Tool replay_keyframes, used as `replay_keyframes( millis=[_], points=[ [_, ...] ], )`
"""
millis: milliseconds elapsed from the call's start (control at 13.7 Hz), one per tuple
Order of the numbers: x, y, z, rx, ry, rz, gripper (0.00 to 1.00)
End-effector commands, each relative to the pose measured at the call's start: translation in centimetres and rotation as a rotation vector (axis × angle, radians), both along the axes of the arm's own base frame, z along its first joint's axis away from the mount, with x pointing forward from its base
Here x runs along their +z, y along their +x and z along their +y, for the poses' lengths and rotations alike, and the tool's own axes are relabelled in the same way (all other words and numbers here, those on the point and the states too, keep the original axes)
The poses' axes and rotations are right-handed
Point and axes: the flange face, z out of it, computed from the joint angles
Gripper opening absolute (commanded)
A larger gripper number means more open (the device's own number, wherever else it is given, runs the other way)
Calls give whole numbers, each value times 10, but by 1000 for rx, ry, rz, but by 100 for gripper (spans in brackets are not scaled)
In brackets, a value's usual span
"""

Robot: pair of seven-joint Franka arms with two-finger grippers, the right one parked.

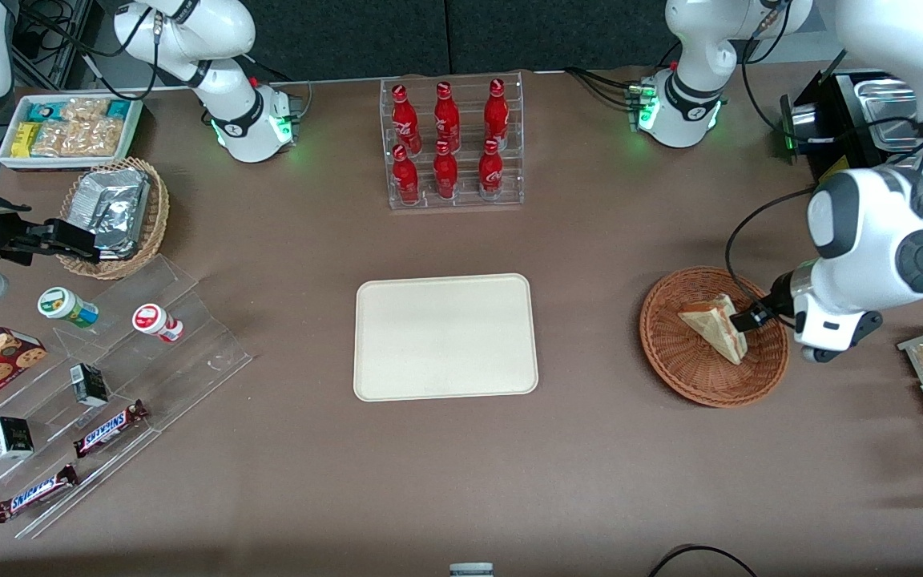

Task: Place sandwich from basket to tray
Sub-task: 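Lower the left gripper and grasp the wrapped sandwich in the basket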

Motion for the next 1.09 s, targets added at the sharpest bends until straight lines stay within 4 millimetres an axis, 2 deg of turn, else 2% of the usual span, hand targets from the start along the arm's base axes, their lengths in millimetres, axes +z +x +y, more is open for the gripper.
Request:
replay_keyframes(
  millis=[0, 219, 584, 657, 803, 876, 1022],
  points=[
    [-30, 4, -2, 51, 2, -20, 100],
    [-58, 4, -9, 81, 12, -16, 100],
    [-95, -21, -7, 84, 19, -45, 100],
    [-98, -22, -8, 80, 20, -45, 95],
    [-101, -27, -13, 71, 21, -35, 20],
    [-99, -26, -15, 68, 21, -36, 11],
    [-80, -22, -16, 70, 21, -63, 5]
  ],
)
